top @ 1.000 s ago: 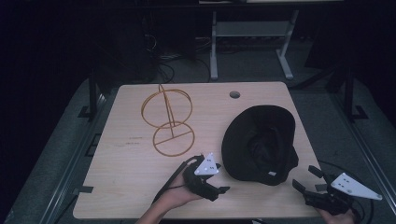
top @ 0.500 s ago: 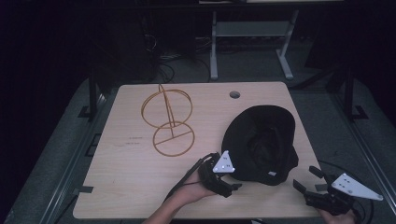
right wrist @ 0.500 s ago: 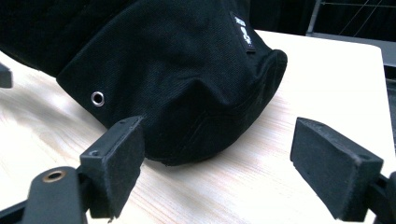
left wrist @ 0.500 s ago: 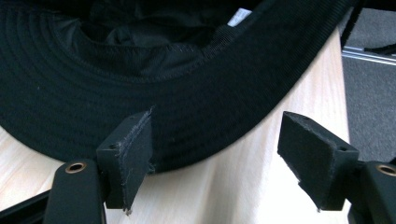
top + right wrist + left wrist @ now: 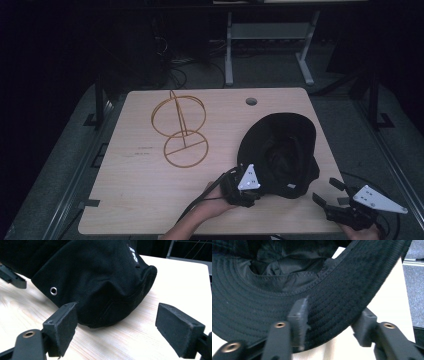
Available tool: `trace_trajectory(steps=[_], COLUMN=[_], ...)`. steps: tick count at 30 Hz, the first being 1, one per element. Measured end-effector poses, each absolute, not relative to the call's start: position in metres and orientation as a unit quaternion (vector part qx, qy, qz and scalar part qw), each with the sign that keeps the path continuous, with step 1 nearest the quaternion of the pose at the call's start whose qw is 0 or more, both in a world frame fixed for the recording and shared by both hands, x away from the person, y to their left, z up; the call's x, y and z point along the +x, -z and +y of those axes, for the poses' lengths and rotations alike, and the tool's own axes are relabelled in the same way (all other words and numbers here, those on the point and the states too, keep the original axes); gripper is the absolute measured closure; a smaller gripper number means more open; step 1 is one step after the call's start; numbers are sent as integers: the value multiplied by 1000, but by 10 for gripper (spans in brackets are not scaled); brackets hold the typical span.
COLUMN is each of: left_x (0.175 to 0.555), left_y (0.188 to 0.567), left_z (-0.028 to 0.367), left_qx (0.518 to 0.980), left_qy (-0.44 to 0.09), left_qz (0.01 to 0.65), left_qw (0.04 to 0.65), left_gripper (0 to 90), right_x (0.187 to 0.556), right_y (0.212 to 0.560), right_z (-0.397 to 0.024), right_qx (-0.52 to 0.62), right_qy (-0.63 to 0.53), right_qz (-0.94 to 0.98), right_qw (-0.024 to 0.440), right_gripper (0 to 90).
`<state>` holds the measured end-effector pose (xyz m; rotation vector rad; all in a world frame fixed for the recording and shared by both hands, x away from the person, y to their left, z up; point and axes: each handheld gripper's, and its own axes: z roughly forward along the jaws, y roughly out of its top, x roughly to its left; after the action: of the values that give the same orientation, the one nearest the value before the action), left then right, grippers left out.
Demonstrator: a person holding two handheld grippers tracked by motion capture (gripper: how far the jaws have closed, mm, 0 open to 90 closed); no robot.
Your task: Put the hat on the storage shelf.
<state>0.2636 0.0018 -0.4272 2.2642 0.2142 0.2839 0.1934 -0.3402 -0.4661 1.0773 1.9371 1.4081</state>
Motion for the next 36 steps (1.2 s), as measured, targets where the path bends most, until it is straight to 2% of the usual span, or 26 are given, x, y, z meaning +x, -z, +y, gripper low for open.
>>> trace_trajectory(steps=[6,12,30,33,36], left_x=[267,272,272,273,273], left_y=[418,406,395,392,391], left_z=[6,19,45,47,46], left_qx=[892,879,870,869,869], left_qy=[-122,-108,-69,-64,-65], left_qz=[85,99,88,87,86], left_qw=[426,454,479,482,482], left_gripper=[751,846,854,855,855], right_x=[194,194,216,220,222], right_y=[466,463,442,442,444], right_z=[-336,-330,-283,-282,-281], right_qx=[391,381,309,305,298], right_qy=[-518,-521,-533,-533,-542], right_qz=[718,722,749,752,753], right_qw=[251,252,245,241,227], right_gripper=[173,167,146,178,265])
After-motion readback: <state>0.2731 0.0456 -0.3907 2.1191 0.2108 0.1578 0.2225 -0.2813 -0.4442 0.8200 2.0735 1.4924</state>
